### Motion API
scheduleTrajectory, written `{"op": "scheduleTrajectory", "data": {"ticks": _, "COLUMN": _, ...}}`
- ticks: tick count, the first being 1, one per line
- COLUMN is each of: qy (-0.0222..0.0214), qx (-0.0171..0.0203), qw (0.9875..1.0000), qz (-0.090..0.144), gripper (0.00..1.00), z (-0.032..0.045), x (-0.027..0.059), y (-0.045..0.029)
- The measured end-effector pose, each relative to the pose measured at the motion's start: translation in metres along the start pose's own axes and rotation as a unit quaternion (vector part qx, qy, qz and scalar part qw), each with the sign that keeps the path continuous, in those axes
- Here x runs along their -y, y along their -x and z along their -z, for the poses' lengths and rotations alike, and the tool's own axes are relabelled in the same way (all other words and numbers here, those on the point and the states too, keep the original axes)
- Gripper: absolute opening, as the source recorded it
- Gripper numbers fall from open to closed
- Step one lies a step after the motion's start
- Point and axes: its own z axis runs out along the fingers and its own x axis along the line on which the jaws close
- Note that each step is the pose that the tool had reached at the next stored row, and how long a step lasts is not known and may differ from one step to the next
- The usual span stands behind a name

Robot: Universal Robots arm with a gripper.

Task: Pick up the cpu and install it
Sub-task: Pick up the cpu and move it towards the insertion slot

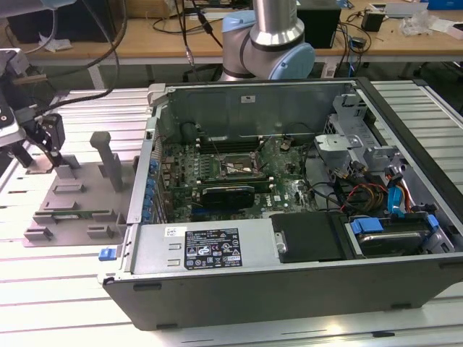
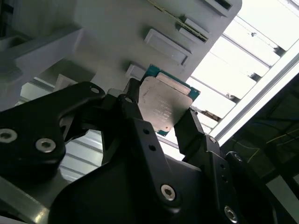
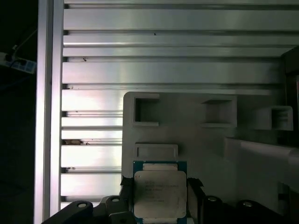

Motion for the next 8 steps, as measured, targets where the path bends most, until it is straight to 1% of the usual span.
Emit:
{"op": "scheduleTrajectory", "data": {"ticks": 2, "qy": 0.0, "qx": 0.0, "qw": 1.0, "qz": 0.0, "gripper": 0.55, "z": 0.0072, "x": -0.0006, "y": 0.0001}}
{"op": "scheduleTrajectory", "data": {"ticks": 4, "qy": 0.0, "qx": 0.0, "qw": 1.0, "qz": 0.0, "gripper": 0.55, "z": 0.0109, "x": -0.0009, "y": 0.0001}}
{"op": "scheduleTrajectory", "data": {"ticks": 7, "qy": 0.0001, "qx": 0.0, "qw": 1.0, "qz": 0.0, "gripper": 0.55, "z": 0.0186, "x": -0.0016, "y": 0.0002}}
{"op": "scheduleTrajectory", "data": {"ticks": 8, "qy": 0.0, "qx": 0.0, "qw": 1.0, "qz": 0.0, "gripper": 0.55, "z": 0.0245, "x": -0.0021, "y": 0.0002}}
